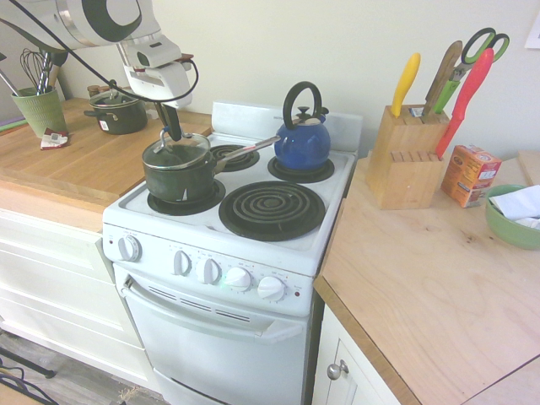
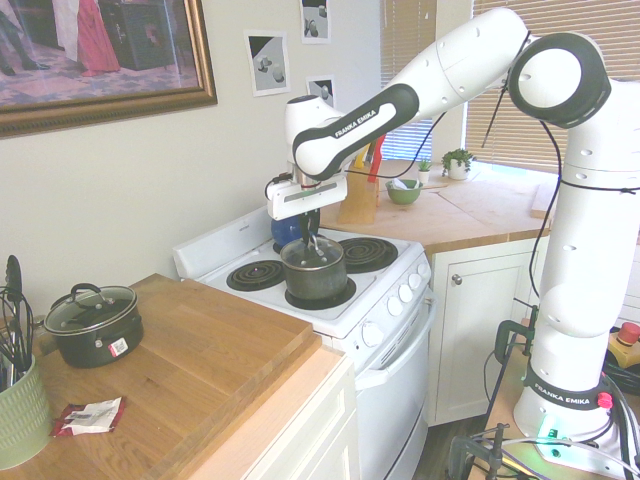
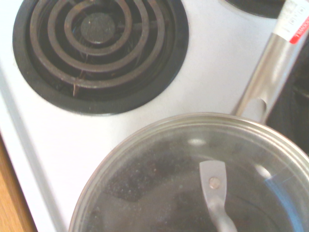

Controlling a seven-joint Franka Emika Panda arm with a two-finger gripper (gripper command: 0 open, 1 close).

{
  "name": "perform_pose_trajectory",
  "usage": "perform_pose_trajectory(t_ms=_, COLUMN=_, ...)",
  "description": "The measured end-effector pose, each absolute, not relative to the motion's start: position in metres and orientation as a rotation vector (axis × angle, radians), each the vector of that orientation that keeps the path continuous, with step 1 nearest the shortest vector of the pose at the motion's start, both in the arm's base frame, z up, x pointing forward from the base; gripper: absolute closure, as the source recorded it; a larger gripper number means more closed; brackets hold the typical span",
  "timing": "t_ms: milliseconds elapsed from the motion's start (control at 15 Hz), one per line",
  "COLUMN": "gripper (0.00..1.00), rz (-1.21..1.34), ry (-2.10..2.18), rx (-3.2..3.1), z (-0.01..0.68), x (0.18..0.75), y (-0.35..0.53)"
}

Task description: Cover the lid of the pot

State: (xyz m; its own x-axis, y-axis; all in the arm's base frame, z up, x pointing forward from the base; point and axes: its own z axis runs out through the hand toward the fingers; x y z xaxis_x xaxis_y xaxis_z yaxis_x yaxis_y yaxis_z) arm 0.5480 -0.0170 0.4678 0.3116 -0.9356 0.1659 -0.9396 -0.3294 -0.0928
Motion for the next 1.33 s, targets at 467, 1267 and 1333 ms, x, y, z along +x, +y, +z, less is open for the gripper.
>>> perform_pose_trajectory(t_ms=467, gripper=1.00, rz=0.343, ry=-1.761, rx=2.501, z=0.446, x=0.551, y=-0.009)
perform_pose_trajectory(t_ms=1267, gripper=0.00, rz=0.343, ry=-1.734, rx=2.523, z=0.446, x=0.552, y=-0.008)
perform_pose_trajectory(t_ms=1333, gripper=0.00, rz=0.341, ry=-1.732, rx=2.526, z=0.446, x=0.552, y=-0.008)
